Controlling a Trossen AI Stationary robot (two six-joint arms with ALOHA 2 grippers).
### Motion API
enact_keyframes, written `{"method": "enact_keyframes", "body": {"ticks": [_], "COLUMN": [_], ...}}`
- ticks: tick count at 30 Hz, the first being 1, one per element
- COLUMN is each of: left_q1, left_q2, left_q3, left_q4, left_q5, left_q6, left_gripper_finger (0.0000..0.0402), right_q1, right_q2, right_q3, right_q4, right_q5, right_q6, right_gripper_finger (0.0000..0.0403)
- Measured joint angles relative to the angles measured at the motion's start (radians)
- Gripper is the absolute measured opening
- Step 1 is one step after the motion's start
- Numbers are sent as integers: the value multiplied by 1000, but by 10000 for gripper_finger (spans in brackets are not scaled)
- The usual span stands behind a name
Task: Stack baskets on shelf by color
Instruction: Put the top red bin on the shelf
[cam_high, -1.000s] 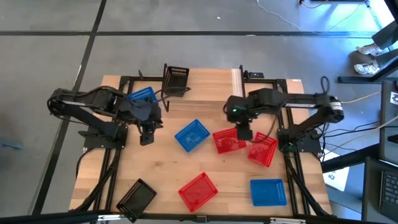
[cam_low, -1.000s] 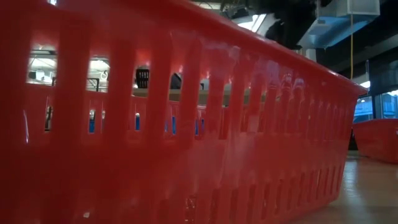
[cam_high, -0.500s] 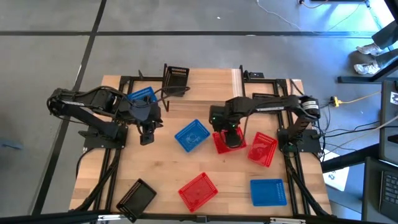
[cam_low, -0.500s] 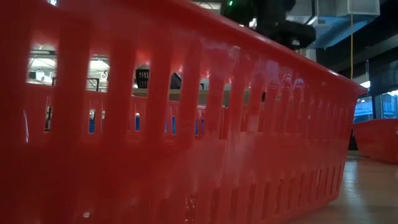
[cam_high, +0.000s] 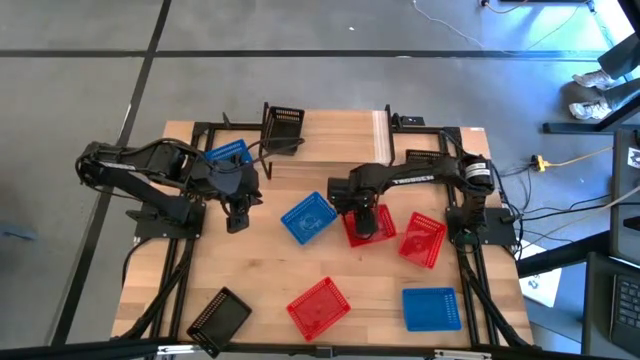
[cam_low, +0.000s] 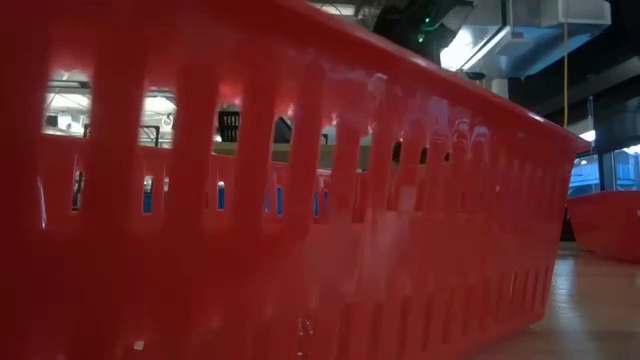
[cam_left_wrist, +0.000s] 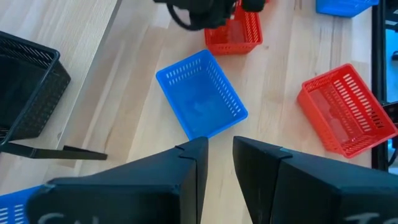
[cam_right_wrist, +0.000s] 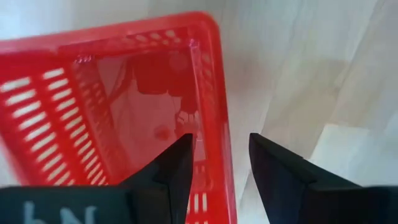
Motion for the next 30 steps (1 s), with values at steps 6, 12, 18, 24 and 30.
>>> {"method": "enact_keyframes", "body": {"ticks": [6,12,18,24,30], "left_q1": [0,0,0,0,0], "left_q2": [0,0,0,0,0], "left_q3": [0,0,0,0,0], "left_q4": [9,9,9,9,9], "left_q5": [0,0,0,0,0], "left_q6": [0,0,0,0,6], "left_gripper_finger": [66,66,66,66,66], "right_q1": [-12,-11,-12,-12,11], "right_q2": [45,45,45,45,45], "right_q3": [0,7,140,368,594], "right_q4": [16,1,-191,-355,-457], "right_q5": [1,-21,16,114,244], "right_q6": [0,3,-3,-42,-135], "right_gripper_finger": [137,14,5,3,2]}}
